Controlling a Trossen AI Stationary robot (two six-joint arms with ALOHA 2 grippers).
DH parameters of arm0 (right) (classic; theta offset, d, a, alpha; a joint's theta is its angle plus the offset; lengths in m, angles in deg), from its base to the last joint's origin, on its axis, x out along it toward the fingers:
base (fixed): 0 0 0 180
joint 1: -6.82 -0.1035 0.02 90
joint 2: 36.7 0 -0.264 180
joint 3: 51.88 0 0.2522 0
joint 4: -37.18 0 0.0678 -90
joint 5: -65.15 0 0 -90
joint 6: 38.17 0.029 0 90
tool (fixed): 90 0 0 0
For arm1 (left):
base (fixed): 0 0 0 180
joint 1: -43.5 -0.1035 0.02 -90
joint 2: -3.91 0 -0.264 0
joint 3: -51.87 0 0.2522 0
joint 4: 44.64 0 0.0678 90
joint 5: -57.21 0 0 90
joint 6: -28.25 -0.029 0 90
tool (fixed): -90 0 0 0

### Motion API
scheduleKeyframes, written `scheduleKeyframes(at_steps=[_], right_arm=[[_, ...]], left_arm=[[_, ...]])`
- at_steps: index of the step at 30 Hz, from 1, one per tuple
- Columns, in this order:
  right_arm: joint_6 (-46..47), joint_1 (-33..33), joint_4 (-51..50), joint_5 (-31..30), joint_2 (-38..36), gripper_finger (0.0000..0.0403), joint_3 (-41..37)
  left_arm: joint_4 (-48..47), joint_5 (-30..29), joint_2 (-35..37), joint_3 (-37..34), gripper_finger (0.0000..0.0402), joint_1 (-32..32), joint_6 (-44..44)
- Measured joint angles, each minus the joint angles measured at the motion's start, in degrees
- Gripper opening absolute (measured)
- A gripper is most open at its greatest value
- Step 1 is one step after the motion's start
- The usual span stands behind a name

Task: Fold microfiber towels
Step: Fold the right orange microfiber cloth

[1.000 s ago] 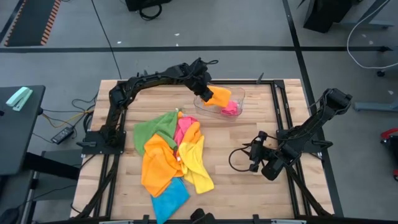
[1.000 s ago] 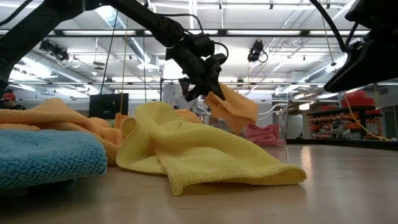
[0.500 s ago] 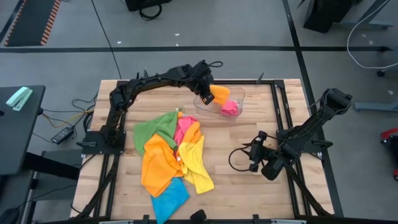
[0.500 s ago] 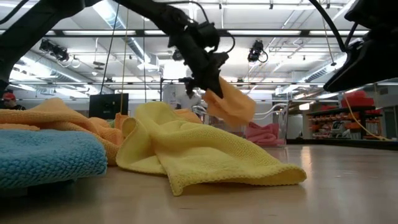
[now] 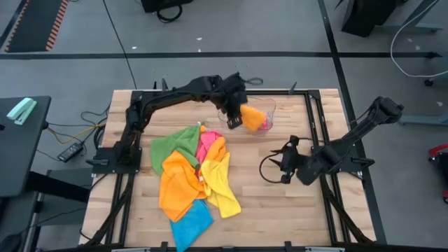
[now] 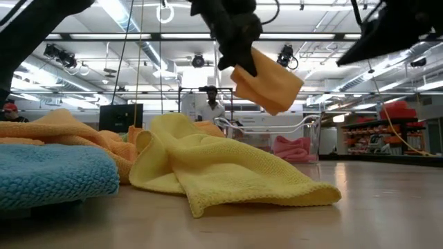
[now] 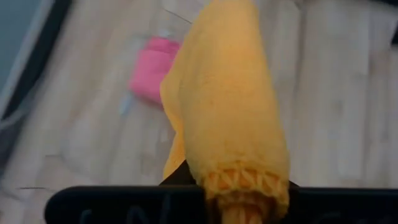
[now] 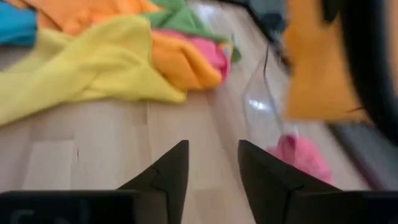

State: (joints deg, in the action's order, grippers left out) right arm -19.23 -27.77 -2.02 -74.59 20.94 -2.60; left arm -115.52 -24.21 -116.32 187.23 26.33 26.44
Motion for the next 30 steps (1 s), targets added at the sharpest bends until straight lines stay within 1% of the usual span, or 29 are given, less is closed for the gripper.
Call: scheduleKeyframes(at_steps=[4, 8, 14, 17, 19, 22, 26, 30], right_arm=[[-8.29, 2.43, 0.61, 3.36, -2.71, 0.02, 3.14], [-12.73, 5.3, 2.05, 5.82, -2.06, 0.026, 5.73], [-14.51, 9.06, 4.32, 6.85, 0.86, 0.0339, 8.11], [-14.69, 11.4, 4.57, 10.43, 2.03, 0.0367, 8.9], [-14.93, 13.42, 5.12, 13.84, 2.98, 0.0378, 9.31], [-16.26, 16.1, 6.45, 17.66, 4.51, 0.0382, 9.32], [-18.04, 18.94, 6.77, 19.31, 6.23, 0.0377, 9.32], [-19.15, 21.46, 8.28, 23.84, 7.26, 0.0372, 9.32]], left_arm=[[-0.95, 0.01, 0.0, -0.77, 0.0037, 3.7, -0.11], [-0.88, -0.02, -0.11, -1.24, 0.004, 7.07, 1.43], [-0.55, -2.36, -0.11, -1.24, 0.002, 11.1, 2.98], [-0.54, -2.4, -0.11, -1.25, 0.0028, 12.27, 4.02], [-0.5, -2.51, -0.11, -1.25, 0.0038, 12.92, 4.2], [-0.38, -4.16, -0.11, -1.25, 0.0042, 14.24, 4.22], [-0.18, -4.89, -0.11, -1.25, 0.0027, 15.75, 4.33], [-0.15, -4.91, -0.11, -1.25, 0.0023, 16.91, 5.37]])
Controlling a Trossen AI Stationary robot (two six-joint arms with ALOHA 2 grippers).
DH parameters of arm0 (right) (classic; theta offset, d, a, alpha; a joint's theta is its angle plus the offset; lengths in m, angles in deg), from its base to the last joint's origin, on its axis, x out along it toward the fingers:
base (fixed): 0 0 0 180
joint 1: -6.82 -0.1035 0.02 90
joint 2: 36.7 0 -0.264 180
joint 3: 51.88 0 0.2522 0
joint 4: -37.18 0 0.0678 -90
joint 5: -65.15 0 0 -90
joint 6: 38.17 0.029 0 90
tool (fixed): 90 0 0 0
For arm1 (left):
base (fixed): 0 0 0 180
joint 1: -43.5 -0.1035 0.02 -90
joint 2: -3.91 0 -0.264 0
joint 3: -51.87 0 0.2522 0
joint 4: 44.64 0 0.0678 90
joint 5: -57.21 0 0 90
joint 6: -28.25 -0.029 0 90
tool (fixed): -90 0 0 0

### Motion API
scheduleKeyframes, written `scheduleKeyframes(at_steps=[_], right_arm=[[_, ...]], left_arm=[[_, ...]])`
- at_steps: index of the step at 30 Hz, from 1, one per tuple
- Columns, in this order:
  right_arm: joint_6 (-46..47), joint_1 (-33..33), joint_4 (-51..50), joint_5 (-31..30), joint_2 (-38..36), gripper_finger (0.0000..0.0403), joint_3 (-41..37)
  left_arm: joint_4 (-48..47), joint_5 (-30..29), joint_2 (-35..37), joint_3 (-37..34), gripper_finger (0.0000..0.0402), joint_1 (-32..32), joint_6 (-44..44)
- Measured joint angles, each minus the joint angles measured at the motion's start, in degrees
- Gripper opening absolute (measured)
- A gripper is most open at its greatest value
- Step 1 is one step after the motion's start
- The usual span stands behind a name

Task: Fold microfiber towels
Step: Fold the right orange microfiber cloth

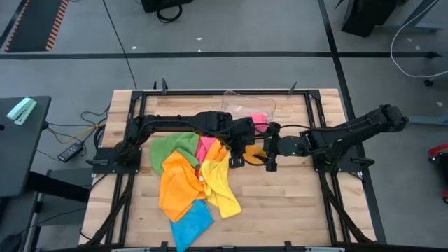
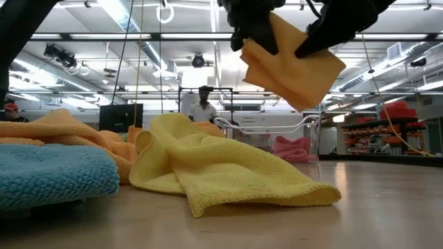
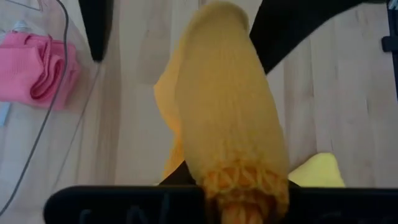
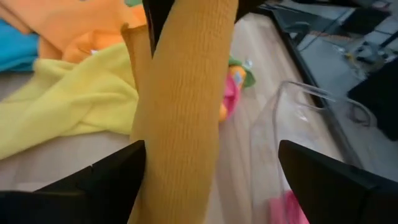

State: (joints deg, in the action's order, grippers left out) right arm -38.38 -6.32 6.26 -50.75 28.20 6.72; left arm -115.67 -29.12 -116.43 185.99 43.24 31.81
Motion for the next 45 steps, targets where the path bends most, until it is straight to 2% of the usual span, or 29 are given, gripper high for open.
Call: scheduleKeyframes(at_steps=[5, 10, 16, 21, 25, 28, 35, 39, 45], right_arm=[[0.43, 1.39, -0.32, 5.29, 1.14, 0.0355, -0.02], [0.58, 1.41, -0.38, 8.47, 2.94, 0.0307, -0.04], [1.6, 1.37, -2.97, 8.47, 2.35, 0.0219, -0.07], [0.25, 1.36, -2.31, 11.6, 2.48, 0.0132, -0.07], [-1.05, 1.32, -1.91, 16.28, 3.05, 0.0066, -0.09], [-1.89, 0.37, -2.85, 17.57, 3.03, 0.0032, -0.1], [-2.42, -2.46, -3.58, 19.8, 3.02, 0.0014, -0.11], [4.07, -2.35, -5.87, 26.2, 3.02, 0.0014, -0.11], [14.71, -2.21, -9.62, 37.27, 1.74, 0.0022, -0.13]], left_arm=[[0.01, -0.07, 0.0, 0.0, 0.0045, 0.52, 0.32], [0.27, -0.04, 0.0, 0.0, 0.0037, 0.54, 0.52], [-1.35, -0.03, 0.0, -0.01, 0.0028, 0.51, 0.38], [-1.26, 0.01, 0.0, 0.0, 0.0053, 0.82, -0.15], [-1.44, 1.21, 0.0, -0.02, 0.0068, 1.3, -4.22], [-1.47, 3.29, 0.0, -0.02, 0.0083, 1.62, -5.91], [-1.56, 3.53, 0.0, -0.02, 0.015, 1.83, -6.23], [-3.01, 3.48, 1.44, -0.02, 0.0177, 1.67, -6.18], [-6.68, 3.52, 4.18, 0.02, 0.0184, 2.66, -6.36]])
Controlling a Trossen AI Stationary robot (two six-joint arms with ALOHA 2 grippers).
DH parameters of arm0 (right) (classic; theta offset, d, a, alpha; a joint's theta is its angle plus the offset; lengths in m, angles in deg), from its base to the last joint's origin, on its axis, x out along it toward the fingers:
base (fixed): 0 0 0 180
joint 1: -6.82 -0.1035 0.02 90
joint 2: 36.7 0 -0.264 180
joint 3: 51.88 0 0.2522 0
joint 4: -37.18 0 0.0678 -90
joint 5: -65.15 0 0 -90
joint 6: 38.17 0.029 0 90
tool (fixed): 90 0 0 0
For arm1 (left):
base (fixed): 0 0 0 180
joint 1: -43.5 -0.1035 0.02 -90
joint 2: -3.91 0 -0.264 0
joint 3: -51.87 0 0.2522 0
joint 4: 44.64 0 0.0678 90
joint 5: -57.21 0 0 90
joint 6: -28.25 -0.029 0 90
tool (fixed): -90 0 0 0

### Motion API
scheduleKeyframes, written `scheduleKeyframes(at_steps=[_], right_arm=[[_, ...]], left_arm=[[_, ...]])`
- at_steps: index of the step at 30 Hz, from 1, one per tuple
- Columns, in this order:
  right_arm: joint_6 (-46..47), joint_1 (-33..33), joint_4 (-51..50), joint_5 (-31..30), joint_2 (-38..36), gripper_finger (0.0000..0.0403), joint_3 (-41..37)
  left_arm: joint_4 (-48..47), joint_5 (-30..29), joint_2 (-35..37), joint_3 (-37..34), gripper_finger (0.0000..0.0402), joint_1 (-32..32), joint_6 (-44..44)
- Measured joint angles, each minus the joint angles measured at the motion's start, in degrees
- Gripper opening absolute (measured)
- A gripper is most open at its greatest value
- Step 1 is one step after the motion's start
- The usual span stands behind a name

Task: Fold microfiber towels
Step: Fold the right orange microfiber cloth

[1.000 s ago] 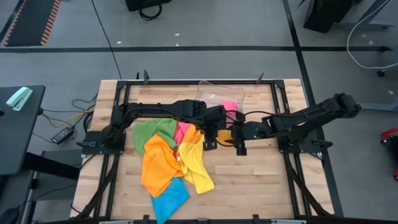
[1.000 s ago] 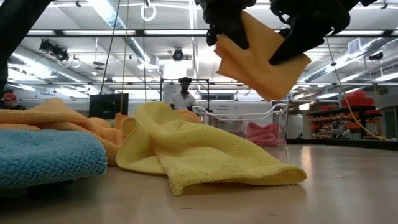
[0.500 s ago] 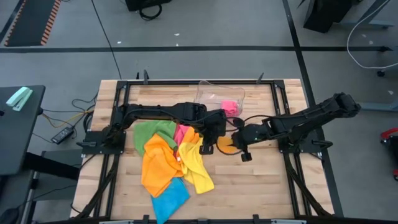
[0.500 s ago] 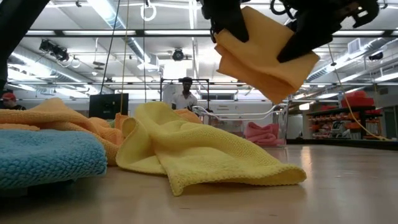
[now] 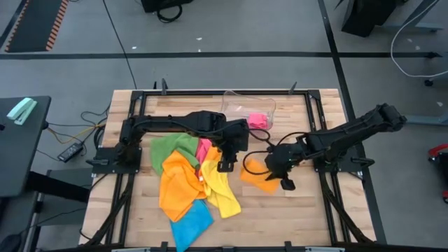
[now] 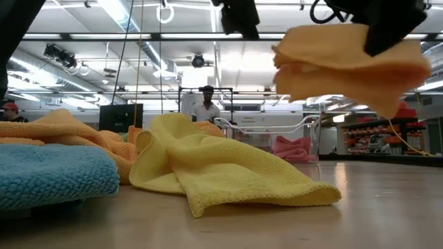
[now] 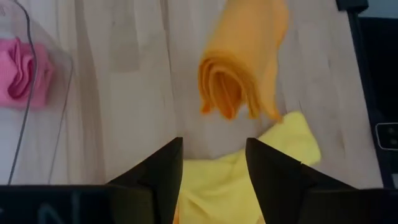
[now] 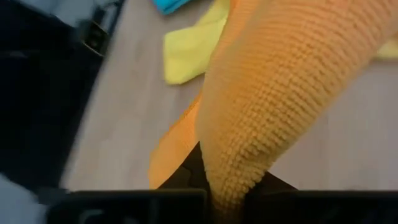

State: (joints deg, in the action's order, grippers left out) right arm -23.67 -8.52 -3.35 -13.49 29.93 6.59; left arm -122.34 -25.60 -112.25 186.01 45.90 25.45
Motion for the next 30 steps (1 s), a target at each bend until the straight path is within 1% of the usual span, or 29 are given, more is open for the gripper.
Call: scheduleKeyframes(at_steps=[3, 5, 7, 12, 16, 19, 21, 24, 27, 30], right_arm=[[4.67, 0.72, -2.77, 2.84, -2.38, 0.0024, 0.0], [6.89, 0.99, -5.56, 2.57, -4.53, 0.0024, 0.0], [8.2, 1.31, -7.57, 0.5, -6.51, 0.0024, 0.0], [9.49, 2.77, -15.16, -6.3, -10.23, 0.0024, 0.0], [11.01, 3.24, -19.03, -7.56, -12.03, 0.0025, 0.0], [12.48, 3.22, -22.65, -7.9, -13.5, 0.0025, 0.0], [13.21, 3.19, -26.17, -8.35, -14.98, 0.0025, 0.0], [14.83, 2.78, -29.7, -9.16, -16.88, 0.0026, 0.0], [16.09, 2.35, -30.57, -9.83, -17.8, 0.0026, 0.0], [16.38, 2.03, -30.74, -9.87, -17.84, 0.0026, 0.0]], left_arm=[[-1.11, 0.12, 0.37, 0.0, 0.0178, 1.24, -0.01], [-1.1, 0.13, 0.37, -0.02, 0.0172, 2.13, -0.02], [-0.57, 0.17, 0.22, -0.02, 0.0167, 3.16, -0.04], [4.57, 0.06, -3.13, -0.05, 0.0152, 5.54, -1.4], [9.09, -0.04, -6.1, -0.21, 0.0137, 6.92, -2.85], [14.0, -0.14, -7.06, -4.33, 0.0125, 7.37, -2.82], [20.48, -1.18, -7.27, -8.52, 0.0117, 7.36, -2.46], [22.47, -3.92, -7.0, -14.41, 0.0104, 7.06, -0.99], [24.2, -4.19, -6.18, -18.6, 0.0089, 6.66, -0.34], [29.04, -4.18, -4.97, -22.33, 0.0076, 6.4, -0.01]])
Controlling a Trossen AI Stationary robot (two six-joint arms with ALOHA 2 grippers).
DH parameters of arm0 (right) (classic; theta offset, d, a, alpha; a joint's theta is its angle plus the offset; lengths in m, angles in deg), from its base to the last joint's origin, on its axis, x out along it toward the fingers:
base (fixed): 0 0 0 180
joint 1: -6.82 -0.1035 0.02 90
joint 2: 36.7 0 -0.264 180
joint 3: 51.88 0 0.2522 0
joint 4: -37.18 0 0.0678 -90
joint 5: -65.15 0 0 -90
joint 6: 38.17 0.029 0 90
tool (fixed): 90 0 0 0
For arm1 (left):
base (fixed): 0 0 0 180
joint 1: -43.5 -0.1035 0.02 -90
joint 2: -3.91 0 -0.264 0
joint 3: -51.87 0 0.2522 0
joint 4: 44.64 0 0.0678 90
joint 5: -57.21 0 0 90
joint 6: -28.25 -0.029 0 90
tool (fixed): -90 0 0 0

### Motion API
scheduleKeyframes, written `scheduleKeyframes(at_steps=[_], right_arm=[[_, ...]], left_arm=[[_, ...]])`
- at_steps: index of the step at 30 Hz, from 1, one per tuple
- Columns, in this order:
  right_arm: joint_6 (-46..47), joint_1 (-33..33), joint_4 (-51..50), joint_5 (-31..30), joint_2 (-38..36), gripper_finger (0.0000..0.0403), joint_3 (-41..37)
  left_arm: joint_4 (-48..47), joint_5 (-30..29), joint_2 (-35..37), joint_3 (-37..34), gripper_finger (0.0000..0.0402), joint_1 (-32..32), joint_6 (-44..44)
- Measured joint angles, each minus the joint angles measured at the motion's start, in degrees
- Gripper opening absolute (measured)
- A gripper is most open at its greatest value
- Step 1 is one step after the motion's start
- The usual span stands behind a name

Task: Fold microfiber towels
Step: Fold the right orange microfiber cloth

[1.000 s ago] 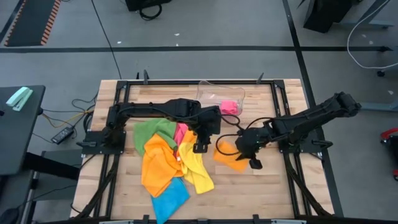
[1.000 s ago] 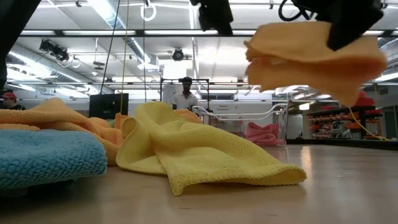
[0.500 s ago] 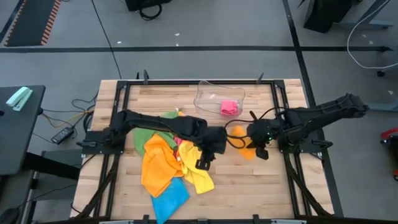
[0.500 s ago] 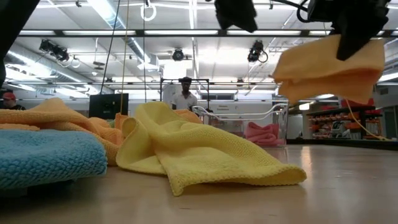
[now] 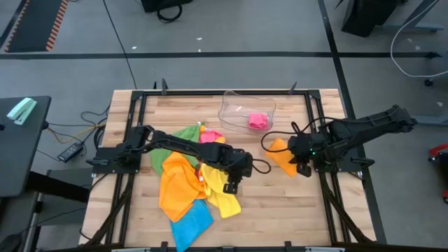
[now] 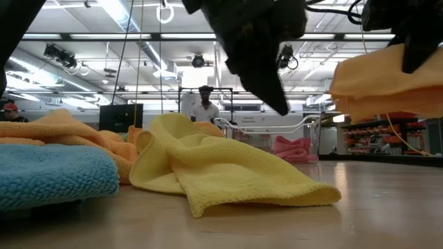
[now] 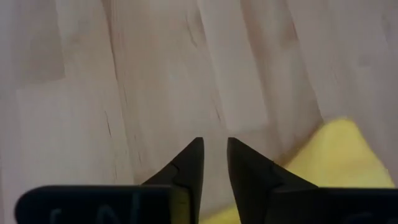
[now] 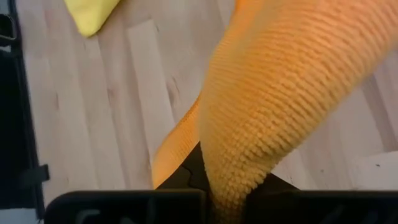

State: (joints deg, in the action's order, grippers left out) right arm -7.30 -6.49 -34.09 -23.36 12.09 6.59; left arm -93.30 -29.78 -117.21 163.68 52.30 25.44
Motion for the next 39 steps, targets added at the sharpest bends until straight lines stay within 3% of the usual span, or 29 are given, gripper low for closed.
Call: scheduleKeyframes(at_steps=[5, 11, 17, 20, 23, 26, 39], right_arm=[[-0.16, 0.03, 0.27, -1.84, 0.19, 0.0026, 0.0], [-0.46, 0.03, 5.41, -4.78, 0.3, 0.0026, 0.0], [-1.07, 0.03, 11.15, -5.78, 1.26, 0.0026, 0.0], [-1.09, -0.01, 13.3, -6.13, 1.91, 0.0026, 0.0], [-1.51, -0.01, 15.42, -7.46, 2.62, 0.0026, -0.01], [-2.47, -0.01, 17.63, -9.11, 3.37, 0.0026, 0.0], [-12.5, -1.81, 27.44, -11.7, 4.89, 0.0026, -0.01]], left_arm=[[9.14, 0.06, 3.07, -6.23, 0.0058, 0.2, -0.62], [28.45, -1.31, 5.64, -12.67, 0.0041, 0.99, -2.42], [38.08, -3.44, 6.31, -12.82, 0.0039, 1.44, -4.53], [41.08, -8.71, 6.43, -11.73, 0.0049, 1.44, -4.22], [42.67, -15.48, 6.49, -10.94, 0.0071, 1.4, -3.77], [44.45, -18.42, 6.49, -10.96, 0.0106, 1.38, -5.27], [45.63, -19.8, 7.01, -10.94, 0.0266, -0.67, -12.9]])
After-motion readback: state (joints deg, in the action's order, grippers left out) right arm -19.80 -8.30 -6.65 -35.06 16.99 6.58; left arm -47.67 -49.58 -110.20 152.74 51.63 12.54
